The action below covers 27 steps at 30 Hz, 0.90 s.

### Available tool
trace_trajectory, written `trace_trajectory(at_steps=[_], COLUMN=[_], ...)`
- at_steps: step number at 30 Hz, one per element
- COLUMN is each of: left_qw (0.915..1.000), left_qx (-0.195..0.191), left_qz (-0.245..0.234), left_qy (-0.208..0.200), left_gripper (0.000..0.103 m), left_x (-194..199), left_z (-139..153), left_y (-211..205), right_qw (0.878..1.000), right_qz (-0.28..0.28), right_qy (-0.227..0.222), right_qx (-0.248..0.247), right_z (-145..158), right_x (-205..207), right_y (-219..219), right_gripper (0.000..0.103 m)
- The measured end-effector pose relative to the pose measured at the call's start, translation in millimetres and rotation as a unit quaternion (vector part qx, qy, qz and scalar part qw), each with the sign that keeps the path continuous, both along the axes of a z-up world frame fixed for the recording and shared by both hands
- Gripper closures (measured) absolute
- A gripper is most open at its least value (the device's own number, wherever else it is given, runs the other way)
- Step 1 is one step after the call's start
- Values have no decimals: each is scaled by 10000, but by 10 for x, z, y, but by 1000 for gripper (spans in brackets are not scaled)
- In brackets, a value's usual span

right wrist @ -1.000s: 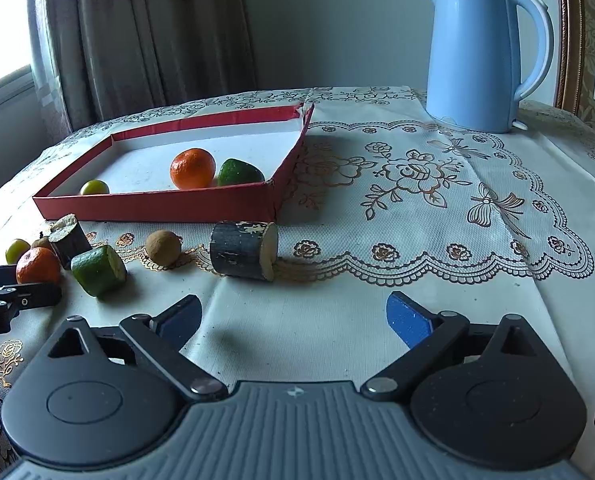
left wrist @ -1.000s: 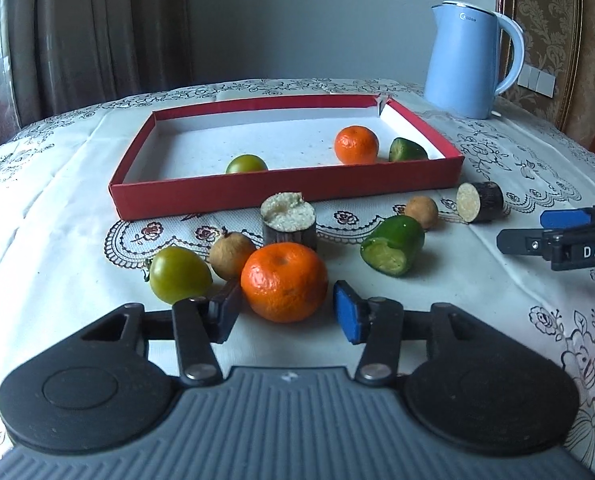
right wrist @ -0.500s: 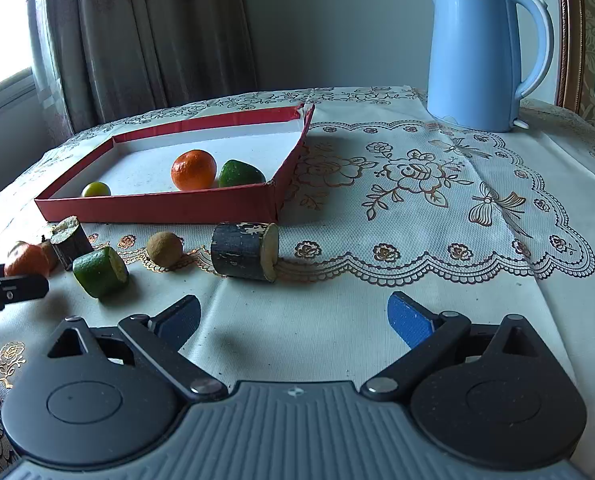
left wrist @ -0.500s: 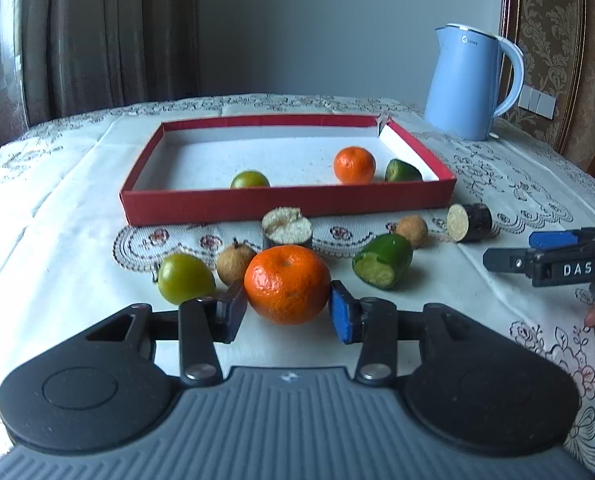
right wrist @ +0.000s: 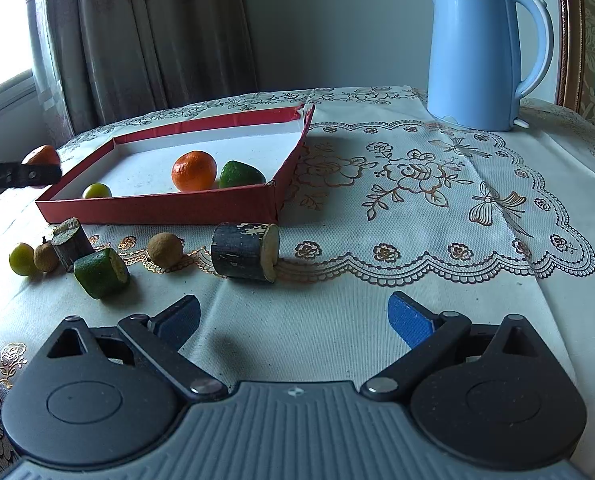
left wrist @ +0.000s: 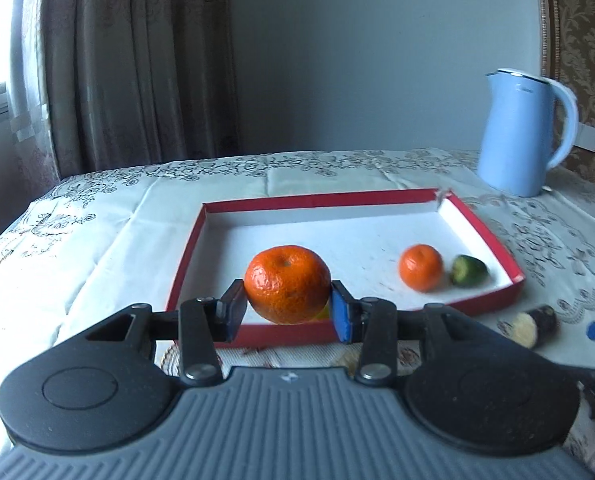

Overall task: Organize fruits
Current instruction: 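Carry the tangerine with the left gripper into the box and release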

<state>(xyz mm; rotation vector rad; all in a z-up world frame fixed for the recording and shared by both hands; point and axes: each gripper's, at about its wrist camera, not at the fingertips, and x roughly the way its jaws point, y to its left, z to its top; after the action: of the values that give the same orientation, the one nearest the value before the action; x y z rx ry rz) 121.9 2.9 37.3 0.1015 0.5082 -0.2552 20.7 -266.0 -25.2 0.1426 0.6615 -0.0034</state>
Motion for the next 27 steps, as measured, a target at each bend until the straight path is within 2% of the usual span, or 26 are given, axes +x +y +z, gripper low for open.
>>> trace_trajectory(at_steps=[4, 14, 27], left_qw=[9994, 9953, 9929], left_qx=[37, 199, 336], left_qz=[319, 881, 971], left_qy=[153, 351, 595], left_gripper=[62, 62, 62], left_x=[263, 643, 863], left_z=[-71, -167, -348], left_y=[-26, 18, 0], right_qw=[10000, 10000, 10000], right_qz=[10, 9, 8], right_qy=[-4, -6, -6], right_qx=[16, 19, 14], right_z=[0, 0, -4], right_x=[1, 5, 9], right_y=[-6, -3, -2], right_gripper=[2, 1, 0])
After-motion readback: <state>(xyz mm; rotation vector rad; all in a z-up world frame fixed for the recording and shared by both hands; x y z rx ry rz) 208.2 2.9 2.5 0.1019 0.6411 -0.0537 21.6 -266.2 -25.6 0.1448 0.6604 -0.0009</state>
